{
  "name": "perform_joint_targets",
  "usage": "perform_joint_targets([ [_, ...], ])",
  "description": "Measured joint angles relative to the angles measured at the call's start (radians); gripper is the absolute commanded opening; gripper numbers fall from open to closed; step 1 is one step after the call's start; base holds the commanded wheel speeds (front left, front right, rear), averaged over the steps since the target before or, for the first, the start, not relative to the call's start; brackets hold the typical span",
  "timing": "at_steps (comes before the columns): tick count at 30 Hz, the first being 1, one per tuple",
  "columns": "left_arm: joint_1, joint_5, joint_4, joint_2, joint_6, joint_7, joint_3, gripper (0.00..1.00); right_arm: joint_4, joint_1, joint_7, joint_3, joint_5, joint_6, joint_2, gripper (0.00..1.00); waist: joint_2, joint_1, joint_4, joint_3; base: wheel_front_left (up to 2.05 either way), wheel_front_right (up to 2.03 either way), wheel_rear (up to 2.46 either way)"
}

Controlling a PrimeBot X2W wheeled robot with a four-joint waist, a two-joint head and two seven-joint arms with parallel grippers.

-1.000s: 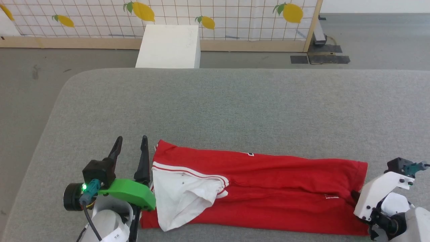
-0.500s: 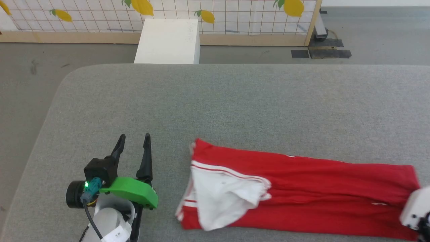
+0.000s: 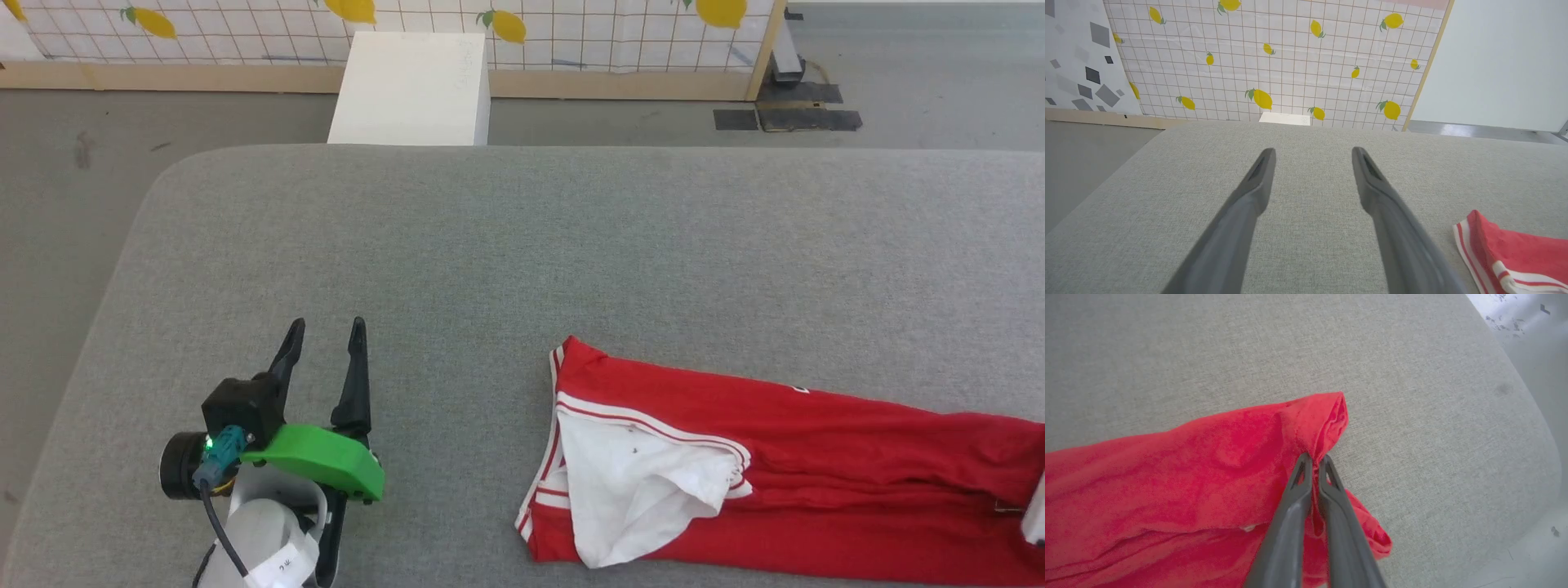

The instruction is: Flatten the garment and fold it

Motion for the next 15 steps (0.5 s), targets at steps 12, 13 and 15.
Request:
perform_joint_targets([
  [12,0.000,0.007,0.013,-0.016,-0.010,0.000,0.006,1.00,-0.561,0.192,0.308,0.525,0.248,0.000,0.023,0.00,0.0000,0.0000,0.014,-0.008,0.00,0.00,0.00],
  [13,0.000,0.007,0.013,-0.016,-0.011,0.000,0.006,1.00,-0.582,0.191,0.314,0.572,0.247,0.000,0.023,0.00,0.0000,0.0000,0.015,-0.007,0.00,0.00,0.00],
  [15,-0.001,0.007,0.015,-0.018,-0.015,0.000,0.006,1.00,-0.595,0.185,0.323,0.698,0.245,0.000,0.023,0.00,0.0000,0.0000,0.019,-0.004,0.00,0.00,0.00],
])
